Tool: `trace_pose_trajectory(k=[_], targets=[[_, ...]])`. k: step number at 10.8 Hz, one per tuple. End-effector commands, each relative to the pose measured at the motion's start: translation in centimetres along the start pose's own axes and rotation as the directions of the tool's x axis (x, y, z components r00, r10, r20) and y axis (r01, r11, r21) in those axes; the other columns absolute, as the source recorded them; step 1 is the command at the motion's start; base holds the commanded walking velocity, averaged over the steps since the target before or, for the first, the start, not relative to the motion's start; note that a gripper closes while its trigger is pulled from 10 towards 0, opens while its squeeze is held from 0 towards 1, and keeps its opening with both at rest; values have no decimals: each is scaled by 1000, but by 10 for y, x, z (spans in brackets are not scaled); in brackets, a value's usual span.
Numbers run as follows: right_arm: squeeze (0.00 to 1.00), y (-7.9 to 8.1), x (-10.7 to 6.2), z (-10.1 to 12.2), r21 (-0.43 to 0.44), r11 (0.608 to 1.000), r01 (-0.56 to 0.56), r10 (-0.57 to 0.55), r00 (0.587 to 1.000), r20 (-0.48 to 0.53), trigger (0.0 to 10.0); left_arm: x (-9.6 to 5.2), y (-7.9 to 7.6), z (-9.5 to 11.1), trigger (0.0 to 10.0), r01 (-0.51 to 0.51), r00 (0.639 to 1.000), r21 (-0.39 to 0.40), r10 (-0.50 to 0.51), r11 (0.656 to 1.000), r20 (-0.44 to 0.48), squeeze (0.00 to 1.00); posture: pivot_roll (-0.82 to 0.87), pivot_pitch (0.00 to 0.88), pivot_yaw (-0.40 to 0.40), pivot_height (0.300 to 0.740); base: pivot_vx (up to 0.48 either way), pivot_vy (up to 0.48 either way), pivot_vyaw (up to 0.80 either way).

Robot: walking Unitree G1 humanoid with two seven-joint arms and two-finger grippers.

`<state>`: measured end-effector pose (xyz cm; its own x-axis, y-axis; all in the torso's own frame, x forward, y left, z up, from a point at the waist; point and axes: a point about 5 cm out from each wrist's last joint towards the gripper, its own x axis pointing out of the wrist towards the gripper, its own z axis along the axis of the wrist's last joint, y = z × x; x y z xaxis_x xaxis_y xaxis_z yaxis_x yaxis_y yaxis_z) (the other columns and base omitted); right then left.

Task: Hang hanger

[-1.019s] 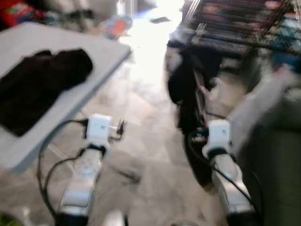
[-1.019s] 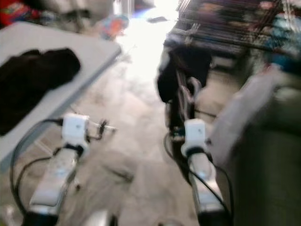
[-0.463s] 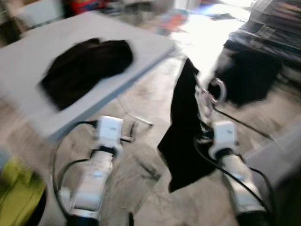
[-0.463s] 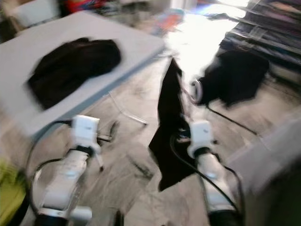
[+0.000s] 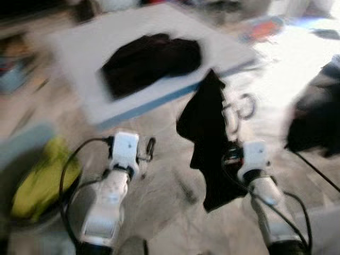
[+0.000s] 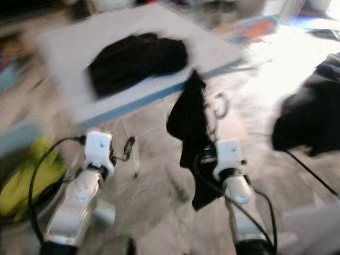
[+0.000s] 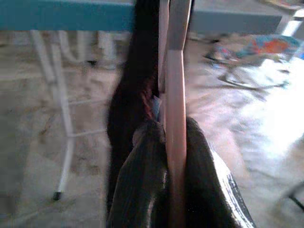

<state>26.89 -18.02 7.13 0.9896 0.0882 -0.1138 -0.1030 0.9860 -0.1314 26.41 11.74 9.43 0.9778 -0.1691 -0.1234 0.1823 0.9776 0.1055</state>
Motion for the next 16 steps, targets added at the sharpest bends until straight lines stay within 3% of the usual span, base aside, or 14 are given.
trace_pose_trajectory(k=[1, 11, 14, 16], targets=[[0, 5, 2, 9, 14, 1000, -10, 10, 999, 42, 10000, 0, 2, -1, 10000, 0, 1000, 7, 0, 1000, -2, 0, -51, 75, -13, 740, 0, 0, 800], [0, 6, 3, 8, 25, 1000, -16, 15, 999, 31, 10000, -1, 1, -2, 10000, 8, 1000, 9, -8, 1000, -16, 0, -51, 90, -7, 740, -210, 0, 0], [0, 12, 4, 9, 36, 995, -95, 94, 995, 29, 10000, 0, 3, 0, 10000, 3, 1000, 12, -3, 1000, -9, 0, -51, 91, -5, 740, 0, 0, 0], [0, 15, 3, 16, 32, 984, -173, 172, 984, 57, 10000, 1, 3, 0, 10000, 0, 1000, 9, 0, 1000, -9, 0, -54, 89, -4, 740, 0, 0, 800]])
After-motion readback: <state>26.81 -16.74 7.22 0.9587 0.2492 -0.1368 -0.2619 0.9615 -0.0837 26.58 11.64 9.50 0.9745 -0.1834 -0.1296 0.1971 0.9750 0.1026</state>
